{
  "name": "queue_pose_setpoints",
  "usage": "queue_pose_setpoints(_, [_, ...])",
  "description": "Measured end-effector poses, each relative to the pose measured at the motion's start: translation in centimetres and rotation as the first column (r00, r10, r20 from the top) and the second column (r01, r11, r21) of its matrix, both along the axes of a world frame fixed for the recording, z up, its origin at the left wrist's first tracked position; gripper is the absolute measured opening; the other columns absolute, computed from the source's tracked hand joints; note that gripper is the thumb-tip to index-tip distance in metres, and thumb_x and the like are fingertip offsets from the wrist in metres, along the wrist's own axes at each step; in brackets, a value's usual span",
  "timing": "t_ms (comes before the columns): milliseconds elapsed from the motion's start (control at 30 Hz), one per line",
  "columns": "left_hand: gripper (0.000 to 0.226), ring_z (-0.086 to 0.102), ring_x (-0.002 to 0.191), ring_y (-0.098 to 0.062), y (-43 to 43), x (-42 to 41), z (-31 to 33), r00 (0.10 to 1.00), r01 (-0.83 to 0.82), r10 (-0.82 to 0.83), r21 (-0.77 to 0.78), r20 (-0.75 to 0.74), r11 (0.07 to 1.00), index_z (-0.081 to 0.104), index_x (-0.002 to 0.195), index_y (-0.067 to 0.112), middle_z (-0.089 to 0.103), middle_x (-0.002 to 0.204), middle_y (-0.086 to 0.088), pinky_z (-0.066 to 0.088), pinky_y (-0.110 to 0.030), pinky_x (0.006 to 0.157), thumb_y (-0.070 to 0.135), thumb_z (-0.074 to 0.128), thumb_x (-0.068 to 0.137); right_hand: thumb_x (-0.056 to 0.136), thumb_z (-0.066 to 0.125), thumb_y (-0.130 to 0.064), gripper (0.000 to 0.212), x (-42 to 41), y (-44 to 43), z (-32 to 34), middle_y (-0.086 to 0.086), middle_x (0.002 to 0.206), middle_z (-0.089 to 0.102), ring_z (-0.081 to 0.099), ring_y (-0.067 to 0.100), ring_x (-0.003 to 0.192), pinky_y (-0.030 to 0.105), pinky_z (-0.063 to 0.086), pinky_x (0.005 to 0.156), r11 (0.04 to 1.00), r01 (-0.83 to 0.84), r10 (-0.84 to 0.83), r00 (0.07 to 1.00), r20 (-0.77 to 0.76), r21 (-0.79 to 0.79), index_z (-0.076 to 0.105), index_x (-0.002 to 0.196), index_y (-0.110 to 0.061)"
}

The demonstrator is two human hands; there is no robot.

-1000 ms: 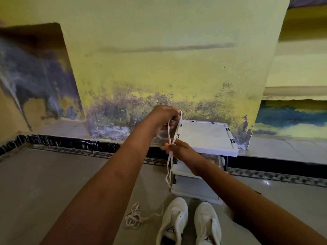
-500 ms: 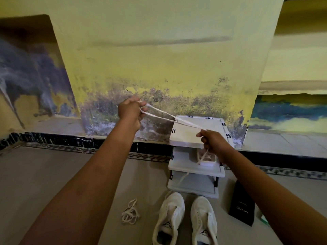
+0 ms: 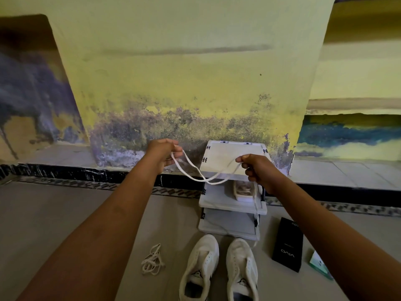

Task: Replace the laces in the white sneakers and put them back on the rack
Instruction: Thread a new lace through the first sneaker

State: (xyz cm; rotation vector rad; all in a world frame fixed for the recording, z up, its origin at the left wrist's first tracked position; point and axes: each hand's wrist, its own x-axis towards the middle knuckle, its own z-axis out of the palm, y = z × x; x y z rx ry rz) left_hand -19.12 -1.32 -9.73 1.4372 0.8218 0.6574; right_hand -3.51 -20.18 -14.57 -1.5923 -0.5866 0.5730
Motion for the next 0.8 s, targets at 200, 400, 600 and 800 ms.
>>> queue_pose_setpoints(200, [0.021, 0.06, 0.067, -0.014, -0.4, 0.4, -0.1, 0.983, 0.163, -0.154, 0.081, -0.1, 0.983, 0.061, 0.086, 0.012, 0.066, 0.082, -0.004, 0.053, -0.025, 0.063, 0.002, 0.045, 0.095, 0.097, 0.045, -0.039, 0.036, -0.6, 0.6, -0.9, -0.002, 0.062, 0.043, 0.034, 0.012, 0.052, 0.023, 0.025, 0.047, 0.999, -0.007, 0.006, 1.0, -0.029, -0.032, 0.061, 0.08, -0.011])
queue_pose_setpoints(400, [0.021, 0.06, 0.069, -0.015, -0.5, 0.6, -0.2, 0.974, 0.203, -0.194, 0.069, -0.112, 0.977, 0.061, 0.089, 0.011, 0.066, 0.085, -0.004, 0.053, -0.028, 0.07, 0.002, 0.043, 0.096, 0.093, 0.056, -0.025, 0.025, -1.1, 1.1, -2.1, 0.005, 0.07, 0.045, 0.036, 0.015, 0.058, 0.025, 0.027, 0.05, 0.99, 0.088, -0.082, 0.995, 0.059, -0.108, 0.058, 0.075, -0.008])
queue_pose_setpoints(600, [0.03, 0.063, 0.08, -0.021, -1.8, 1.3, 0.5, 0.954, 0.298, -0.293, -0.119, 0.057, 0.947, 0.051, 0.119, 0.003, 0.06, 0.096, -0.009, 0.057, -0.029, 0.067, -0.008, 0.041, 0.093, 0.091, 0.061, -0.023, 0.013, -2.2, 2.1, -3.2, 0.001, 0.075, 0.05, 0.039, 0.011, 0.059, 0.019, 0.029, 0.048, 0.966, -0.007, 0.068, 0.971, 0.23, -0.259, 0.059, 0.095, -0.011])
queue_pose_setpoints(800, [0.045, 0.063, 0.084, -0.029, -3.6, 2.0, 2.2, 0.896, 0.378, -0.286, -0.244, 0.34, 0.893, 0.038, 0.132, -0.004, 0.051, 0.114, -0.018, 0.059, -0.03, 0.062, -0.018, 0.038, 0.088, 0.09, 0.062, -0.018, 0.033, -5.7, 2.5, -1.6, 0.006, 0.088, 0.061, 0.049, -0.002, 0.047, 0.009, 0.035, 0.043, 0.939, -0.293, 0.324, 0.929, 0.177, -0.181, 0.053, 0.121, -0.016])
